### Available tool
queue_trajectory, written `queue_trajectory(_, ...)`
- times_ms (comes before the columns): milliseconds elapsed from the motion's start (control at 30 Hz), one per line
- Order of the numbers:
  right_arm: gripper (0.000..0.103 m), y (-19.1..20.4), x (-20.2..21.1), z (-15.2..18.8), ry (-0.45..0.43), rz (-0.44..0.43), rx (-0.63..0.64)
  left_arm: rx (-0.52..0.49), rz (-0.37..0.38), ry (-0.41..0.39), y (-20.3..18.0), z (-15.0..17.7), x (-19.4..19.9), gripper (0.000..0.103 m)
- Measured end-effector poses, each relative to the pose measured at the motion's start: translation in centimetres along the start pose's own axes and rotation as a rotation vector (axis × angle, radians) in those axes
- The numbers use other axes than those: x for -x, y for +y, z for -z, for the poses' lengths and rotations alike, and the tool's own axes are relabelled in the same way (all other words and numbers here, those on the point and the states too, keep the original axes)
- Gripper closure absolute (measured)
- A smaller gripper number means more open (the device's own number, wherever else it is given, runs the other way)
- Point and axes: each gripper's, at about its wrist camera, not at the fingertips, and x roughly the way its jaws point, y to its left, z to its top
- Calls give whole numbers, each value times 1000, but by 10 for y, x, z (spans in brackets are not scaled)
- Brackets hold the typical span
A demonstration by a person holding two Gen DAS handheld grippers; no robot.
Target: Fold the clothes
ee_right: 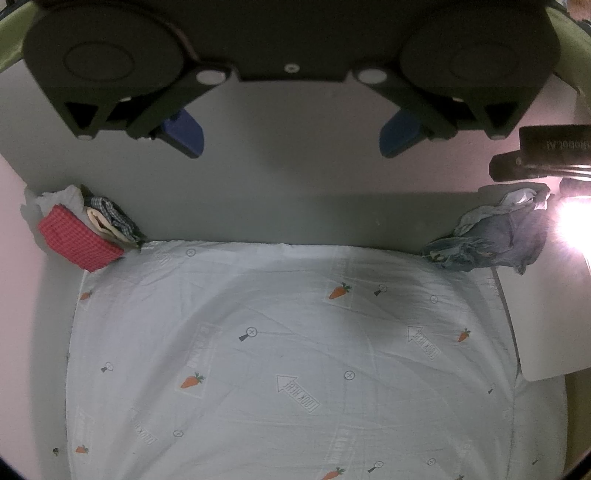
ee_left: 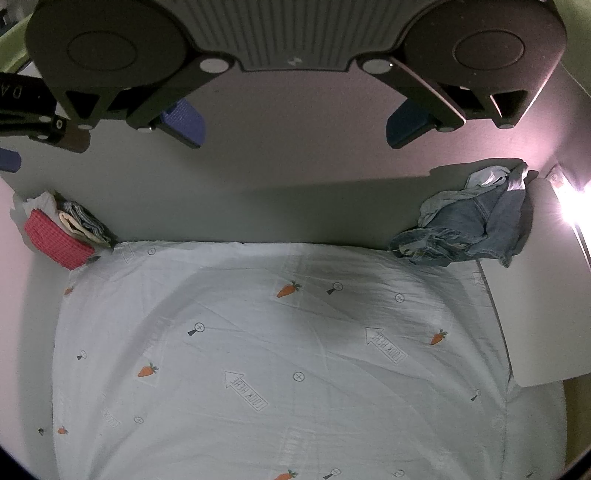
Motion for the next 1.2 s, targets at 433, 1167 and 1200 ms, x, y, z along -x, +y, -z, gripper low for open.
queue_trajectory(433, 0, 0, -3, -5, 5, -6, 5, 4, 2, 1, -3, -2, -6, 0)
queue_trajectory(1167, 0, 3, -2, -9, 3, -4, 10, 3, 9, -3, 8, 2, -2, 0)
queue_trajectory(1200, 0, 2, -2, -10, 3, -4, 9, 3, 9, -3, 8, 2, -2, 0)
